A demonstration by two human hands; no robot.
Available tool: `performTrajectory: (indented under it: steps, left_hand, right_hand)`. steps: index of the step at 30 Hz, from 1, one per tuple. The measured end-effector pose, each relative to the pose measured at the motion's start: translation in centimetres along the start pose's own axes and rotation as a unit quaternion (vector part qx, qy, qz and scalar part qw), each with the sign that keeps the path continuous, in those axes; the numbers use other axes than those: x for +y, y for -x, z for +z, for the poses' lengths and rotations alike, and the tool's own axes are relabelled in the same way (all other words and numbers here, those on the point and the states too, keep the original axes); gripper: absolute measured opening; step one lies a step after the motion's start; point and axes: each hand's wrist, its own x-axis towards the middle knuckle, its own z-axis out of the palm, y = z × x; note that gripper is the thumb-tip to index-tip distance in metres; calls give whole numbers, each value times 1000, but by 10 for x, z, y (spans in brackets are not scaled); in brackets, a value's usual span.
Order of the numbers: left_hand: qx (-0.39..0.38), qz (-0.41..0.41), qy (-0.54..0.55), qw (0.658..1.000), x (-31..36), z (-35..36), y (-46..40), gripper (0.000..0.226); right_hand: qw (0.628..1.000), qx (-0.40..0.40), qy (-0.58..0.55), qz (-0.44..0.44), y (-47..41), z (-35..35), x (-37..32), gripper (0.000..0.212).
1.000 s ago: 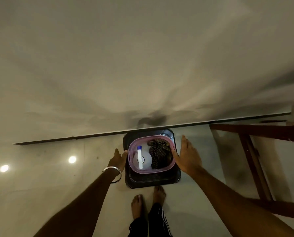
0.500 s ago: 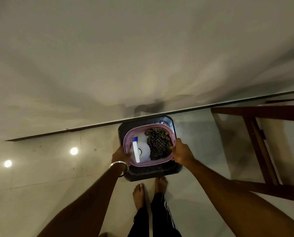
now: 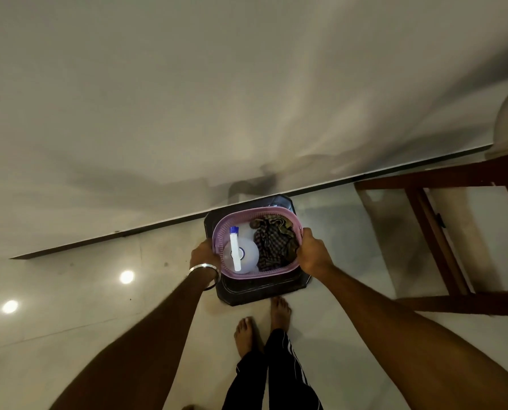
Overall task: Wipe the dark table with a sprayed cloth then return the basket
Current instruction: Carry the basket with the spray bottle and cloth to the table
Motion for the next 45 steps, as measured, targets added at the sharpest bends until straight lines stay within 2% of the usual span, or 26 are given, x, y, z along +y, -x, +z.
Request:
performTrajectory:
  steps: [6,13,21,24,29,33,38,40,45]
  left_hand:
    - [-4,77,-48,996,19,-40,45,26]
    - [-26,171,-78,982,36,-75,103,33]
    - [-72,241,-109,962,52,-82,166,34]
    - [-111,258,-106,954,62,-67,185,39]
    - [-141,319,-143,926,90,-25,233,23]
    - [-171,378,-163,895,118,16,297,16]
    - [-205,437,-202,852,143,72,376,19]
    - [-223,455,-206,837,149,93,401,22]
    - [-236,507,-252,790,161,146,464,23]
  right_hand:
    - [999,38,-29,-5,59,-31,-3,32]
    - [991,87,-104,4,146,-45,12,30]
    - [972,124,-197,45,254,-40,46,28]
    - [962,148,-220,60,294,-39,66,22]
    - [951,178,-238,89,359,-30,124,17]
    - [921,226,-283,142,417,-23,171,18]
    - [887,276,-314,197,484,-7,231,3]
    - [862,287,-348,233,501,1,260,22]
    - [826,320,-376,272,556,22,312,28]
